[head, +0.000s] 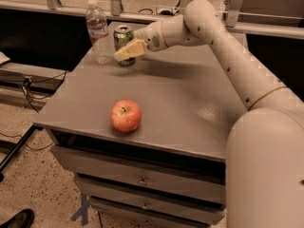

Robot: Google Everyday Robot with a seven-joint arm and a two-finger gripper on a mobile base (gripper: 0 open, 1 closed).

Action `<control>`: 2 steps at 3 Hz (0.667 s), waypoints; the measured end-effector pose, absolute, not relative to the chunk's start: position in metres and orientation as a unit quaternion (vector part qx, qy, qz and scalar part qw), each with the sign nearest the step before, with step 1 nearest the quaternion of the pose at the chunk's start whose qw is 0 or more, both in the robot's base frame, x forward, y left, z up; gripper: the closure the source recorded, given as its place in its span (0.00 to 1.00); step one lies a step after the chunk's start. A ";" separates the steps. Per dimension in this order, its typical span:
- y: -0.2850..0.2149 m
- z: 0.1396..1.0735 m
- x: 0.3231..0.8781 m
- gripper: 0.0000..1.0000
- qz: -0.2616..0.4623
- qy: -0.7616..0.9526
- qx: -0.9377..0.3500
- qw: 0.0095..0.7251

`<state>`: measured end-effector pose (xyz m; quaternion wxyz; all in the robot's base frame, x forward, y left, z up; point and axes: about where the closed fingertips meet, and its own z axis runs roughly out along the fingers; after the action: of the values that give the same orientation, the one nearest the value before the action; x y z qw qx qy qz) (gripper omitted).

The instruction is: Move green can near water bottle

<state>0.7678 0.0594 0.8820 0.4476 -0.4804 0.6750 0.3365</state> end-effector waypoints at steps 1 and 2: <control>0.052 0.886 0.765 0.00 0.336 0.676 -0.475 0.452; 0.014 0.911 0.759 0.00 0.306 0.680 -0.458 0.485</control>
Offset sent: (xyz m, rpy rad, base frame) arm -0.0180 -0.1179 0.0713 0.0189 -0.1500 -0.2251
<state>0.7590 0.0140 0.9113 0.4849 -0.4575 0.6795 0.3063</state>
